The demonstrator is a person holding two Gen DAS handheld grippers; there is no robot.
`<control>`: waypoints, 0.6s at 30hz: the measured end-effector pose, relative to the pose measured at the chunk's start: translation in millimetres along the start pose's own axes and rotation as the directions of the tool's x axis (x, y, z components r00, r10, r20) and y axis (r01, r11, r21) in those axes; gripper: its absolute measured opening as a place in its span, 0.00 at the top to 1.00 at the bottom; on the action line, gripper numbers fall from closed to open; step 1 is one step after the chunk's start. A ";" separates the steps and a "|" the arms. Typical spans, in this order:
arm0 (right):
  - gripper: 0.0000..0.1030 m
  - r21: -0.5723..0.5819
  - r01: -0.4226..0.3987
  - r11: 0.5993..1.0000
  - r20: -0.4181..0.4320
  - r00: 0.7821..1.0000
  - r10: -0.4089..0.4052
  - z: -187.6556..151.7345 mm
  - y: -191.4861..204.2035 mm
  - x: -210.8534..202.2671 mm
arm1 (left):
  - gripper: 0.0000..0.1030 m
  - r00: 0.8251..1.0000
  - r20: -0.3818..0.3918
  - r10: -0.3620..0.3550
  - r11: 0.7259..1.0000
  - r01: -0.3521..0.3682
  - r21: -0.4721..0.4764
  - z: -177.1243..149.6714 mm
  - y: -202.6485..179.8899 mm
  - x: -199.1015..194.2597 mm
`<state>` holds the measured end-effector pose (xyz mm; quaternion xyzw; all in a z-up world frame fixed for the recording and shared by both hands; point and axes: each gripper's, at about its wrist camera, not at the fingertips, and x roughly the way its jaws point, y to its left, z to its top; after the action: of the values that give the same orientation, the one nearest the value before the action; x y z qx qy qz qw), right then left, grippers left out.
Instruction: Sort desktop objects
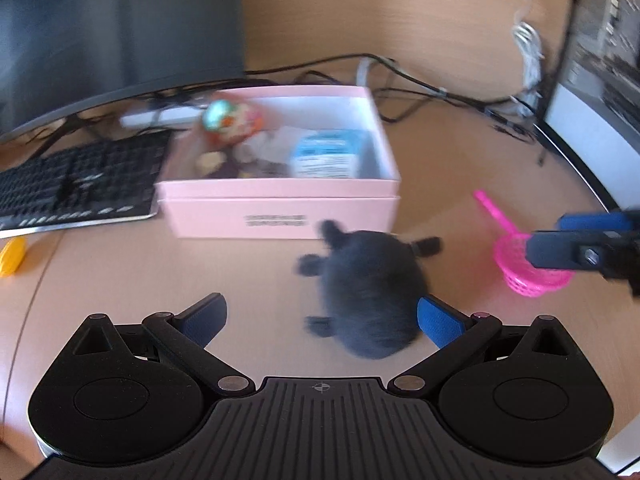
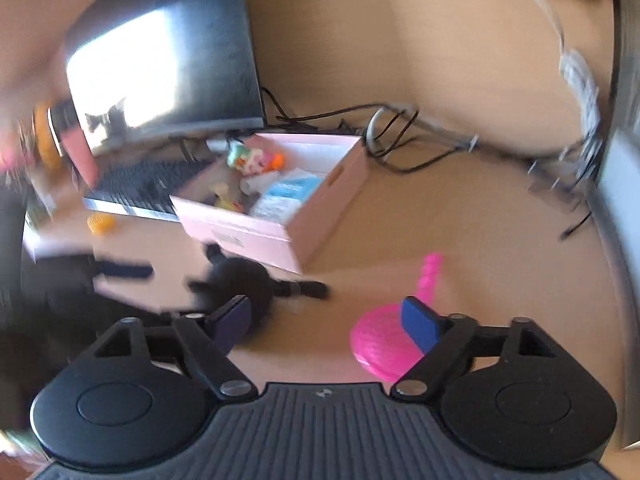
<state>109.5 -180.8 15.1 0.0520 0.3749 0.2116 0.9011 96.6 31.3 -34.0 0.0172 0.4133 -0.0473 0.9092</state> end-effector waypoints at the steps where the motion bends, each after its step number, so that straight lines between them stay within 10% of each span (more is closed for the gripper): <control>1: 0.42 0.054 -0.052 0.997 -0.021 0.998 0.053 4.4 -2.6 9.2 | 0.00 1.000 -0.001 0.011 1.000 -0.011 -0.020 -2.0 8.4 -3.0; 9: 0.31 0.300 -0.188 0.935 -0.124 0.964 0.234 10.4 -0.8 95.6 | 0.00 0.994 -0.008 0.112 0.973 -0.111 -0.202 -24.2 68.5 -30.6; 18: 0.37 -0.041 -0.179 0.983 -0.188 0.968 0.168 12.3 75.9 128.6 | 0.00 0.977 -0.030 0.212 0.921 -0.210 -0.328 -40.4 116.4 -50.2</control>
<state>173.0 -57.2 -41.0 0.0390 0.4441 0.3044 0.8418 45.1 153.6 -23.7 -0.0906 0.4085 0.1208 0.9002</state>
